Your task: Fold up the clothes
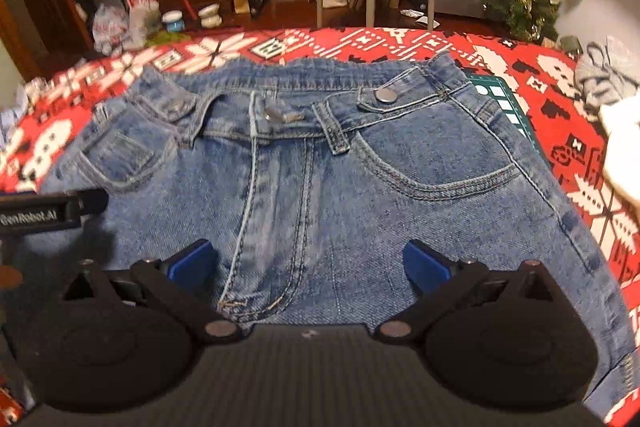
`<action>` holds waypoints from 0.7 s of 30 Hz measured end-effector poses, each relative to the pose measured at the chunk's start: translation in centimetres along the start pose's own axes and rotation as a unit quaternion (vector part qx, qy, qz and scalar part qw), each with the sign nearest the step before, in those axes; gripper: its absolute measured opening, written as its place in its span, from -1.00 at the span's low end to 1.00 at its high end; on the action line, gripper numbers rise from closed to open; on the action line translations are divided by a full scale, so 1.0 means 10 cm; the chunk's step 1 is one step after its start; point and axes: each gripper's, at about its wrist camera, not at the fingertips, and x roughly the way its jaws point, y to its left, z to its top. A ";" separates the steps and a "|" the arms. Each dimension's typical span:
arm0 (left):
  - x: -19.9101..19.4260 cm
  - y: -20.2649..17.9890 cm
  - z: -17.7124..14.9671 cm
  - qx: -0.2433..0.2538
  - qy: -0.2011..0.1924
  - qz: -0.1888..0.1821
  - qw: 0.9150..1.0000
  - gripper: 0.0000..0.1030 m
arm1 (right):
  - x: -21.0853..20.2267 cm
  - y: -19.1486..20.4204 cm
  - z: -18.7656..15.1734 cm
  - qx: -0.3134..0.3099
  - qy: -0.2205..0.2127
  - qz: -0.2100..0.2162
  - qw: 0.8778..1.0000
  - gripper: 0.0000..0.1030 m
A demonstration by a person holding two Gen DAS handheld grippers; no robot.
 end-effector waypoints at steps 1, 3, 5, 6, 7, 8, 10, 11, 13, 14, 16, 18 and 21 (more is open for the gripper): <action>0.00 0.00 0.00 -0.002 -0.002 0.001 1.000 1.00 | -0.01 -0.02 0.01 0.008 -0.002 0.002 1.000 0.99; 0.00 0.01 0.01 -0.007 -0.003 0.001 1.000 1.00 | -0.03 -0.05 0.02 0.020 0.003 -0.008 1.000 0.98; -0.01 0.04 0.03 -0.016 -0.001 -0.001 1.000 0.84 | -0.08 -0.10 0.06 0.033 0.008 -0.011 0.999 0.92; -0.03 0.07 0.05 -0.022 -0.002 -0.002 1.000 0.74 | -0.10 -0.11 0.09 0.039 0.009 -0.010 0.999 0.80; -0.06 0.10 0.07 -0.029 -0.004 -0.003 1.000 0.49 | -0.14 -0.11 0.13 0.039 0.005 -0.009 0.999 0.75; -0.07 0.17 0.09 -0.045 -0.002 -0.010 0.999 0.26 | -0.19 -0.11 0.17 0.034 0.000 -0.010 0.999 0.64; -0.10 0.30 0.13 -0.079 0.001 -0.026 0.997 -0.02 | -0.29 -0.10 0.28 0.022 -0.012 -0.011 1.000 0.47; -0.10 0.37 0.15 -0.094 0.003 -0.032 0.995 -0.27 | -0.33 -0.09 0.34 0.011 -0.019 -0.012 1.000 0.28; -0.10 0.51 0.17 -0.125 0.008 -0.044 0.991 -0.55 | -0.33 0.02 0.47 -0.016 -0.016 -0.011 1.000 0.03; -0.10 0.57 0.17 -0.137 0.009 -0.052 0.989 -0.64 | -0.32 0.09 0.54 -0.030 -0.011 -0.010 0.999 -0.17; -0.10 0.69 0.19 -0.167 0.015 -0.075 0.983 -0.74 | -0.29 0.23 0.67 -0.058 -0.002 -0.007 0.998 -0.39; -0.09 0.80 0.20 -0.192 0.021 -0.097 0.976 -0.76 | -0.25 0.38 0.80 -0.082 0.009 -0.004 0.997 -0.80; -0.09 0.91 0.20 -0.213 0.023 -0.107 0.971 -0.76 | -0.12 0.63 0.96 -0.091 0.027 0.032 0.995 -0.88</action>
